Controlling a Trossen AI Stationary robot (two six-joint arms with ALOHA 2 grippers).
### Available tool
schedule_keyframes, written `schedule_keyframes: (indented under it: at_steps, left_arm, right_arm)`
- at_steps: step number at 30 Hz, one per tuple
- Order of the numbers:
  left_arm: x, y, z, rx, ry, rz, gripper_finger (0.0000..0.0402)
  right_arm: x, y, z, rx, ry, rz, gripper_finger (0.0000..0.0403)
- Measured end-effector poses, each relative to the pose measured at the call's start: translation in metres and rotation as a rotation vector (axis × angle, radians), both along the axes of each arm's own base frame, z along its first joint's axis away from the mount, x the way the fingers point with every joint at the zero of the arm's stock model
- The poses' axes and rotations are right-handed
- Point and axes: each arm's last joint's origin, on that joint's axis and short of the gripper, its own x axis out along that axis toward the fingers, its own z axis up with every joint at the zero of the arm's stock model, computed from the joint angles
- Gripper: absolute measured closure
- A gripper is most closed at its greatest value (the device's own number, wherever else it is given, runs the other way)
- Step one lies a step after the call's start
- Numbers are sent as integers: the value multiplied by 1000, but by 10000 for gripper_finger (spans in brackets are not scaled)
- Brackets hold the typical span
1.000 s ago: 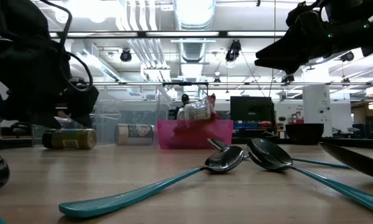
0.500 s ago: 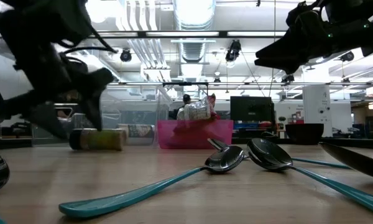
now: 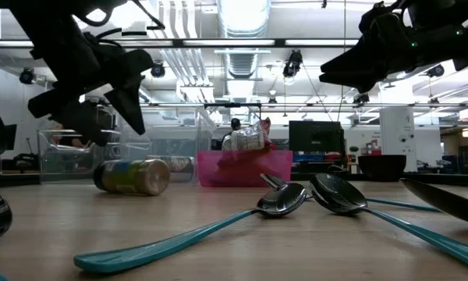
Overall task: Pick & Place Food Item
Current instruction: Put the green seasoning bottle into the right transparent bin
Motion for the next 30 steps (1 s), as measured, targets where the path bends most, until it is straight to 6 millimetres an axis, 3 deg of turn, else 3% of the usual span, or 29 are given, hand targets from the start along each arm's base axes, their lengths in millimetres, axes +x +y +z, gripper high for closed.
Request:
schedule_keyframes:
  at_steps: [7, 11, 15, 21, 30]
  left_arm:
    - [14, -6, 27, 23, 17, -170, 29]
    - [22, -10, 47, 108, 112, -443, 29]
    - [26, -12, 56, 273, 243, -769, 29]
    - [25, -14, 49, 294, 300, -973, 29]
    - [14, -9, 6, 306, 351, -1178, 29]
  right_arm:
    - [0, 0, 0, -1, 0, 0, 168]
    - [0, 0, 0, -1, 0, 0, 168]
    - [0, 0, 0, -1, 0, 0, 168]
    - [0, 0, 0, -1, 0, 0, 168]
    - [0, 0, 0, -1, 0, 0, 168]
